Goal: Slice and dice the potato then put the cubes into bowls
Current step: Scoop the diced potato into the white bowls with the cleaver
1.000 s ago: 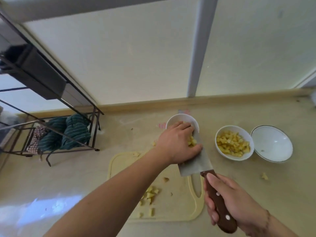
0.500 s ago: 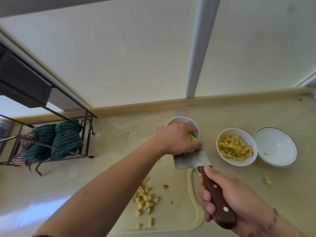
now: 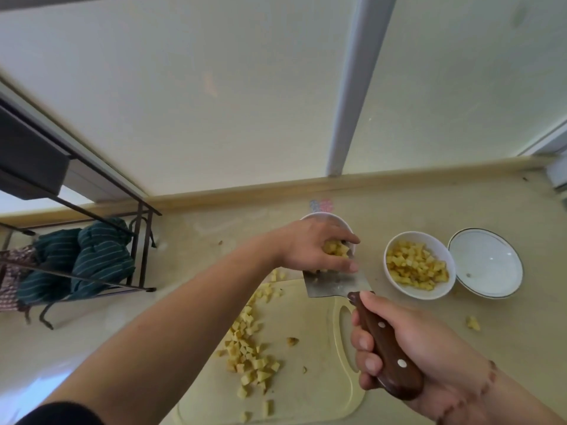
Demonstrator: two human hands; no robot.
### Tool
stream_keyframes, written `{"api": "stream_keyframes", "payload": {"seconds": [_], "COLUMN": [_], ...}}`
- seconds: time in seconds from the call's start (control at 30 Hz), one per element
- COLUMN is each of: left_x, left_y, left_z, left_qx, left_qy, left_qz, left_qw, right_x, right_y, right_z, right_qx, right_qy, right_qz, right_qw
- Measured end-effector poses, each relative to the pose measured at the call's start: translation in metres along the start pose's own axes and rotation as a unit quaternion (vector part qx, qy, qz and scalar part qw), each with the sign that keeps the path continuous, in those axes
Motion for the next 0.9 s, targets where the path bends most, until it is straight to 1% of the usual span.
{"api": "stream_keyframes", "payload": {"seconds": [0.17, 0.3, 0.47, 0.7, 0.9], "left_x": [0.002, 0.005, 0.017, 0.019, 0.016], "left_y": [0.004, 0.008, 0.016, 0.017, 0.016], "left_z": [-0.002, -0.003, -0.004, -0.007, -0.01], "left_qx": [-0.022, -0.046, -0.086, -0.15, -0.177], "left_qy": [0.014, -0.006, -0.029, -0.018, 0.001], "left_qz": [0.024, 0.05, 0.053, 0.07, 0.076], "left_qw": [0.999, 0.998, 0.995, 0.986, 0.981], "right_x": [0.0, 0.0, -0.002, -0.008, -0.005], "right_y": [0.0, 0.0, -0.002, -0.009, -0.022], "right_z": [0.002, 0.002, 0.001, -0.008, -0.017], "right_qx": [-0.002, -0.003, 0.0, -0.006, -0.004], "right_qy": [0.004, -0.003, -0.025, -0.035, -0.105], "right_qz": [0.003, 0.005, 0.003, 0.018, 0.021], "right_qw": [1.0, 1.0, 1.0, 0.999, 0.994]}}
Point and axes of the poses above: each hand's wrist, its own y-axis towards the middle knuckle, its own z-axis out of the palm, x = y × z, the point moved 10 cm from there along y, towards the middle knuckle, and after that the axes turned 7 degrees about x, right-handed, at the moved point
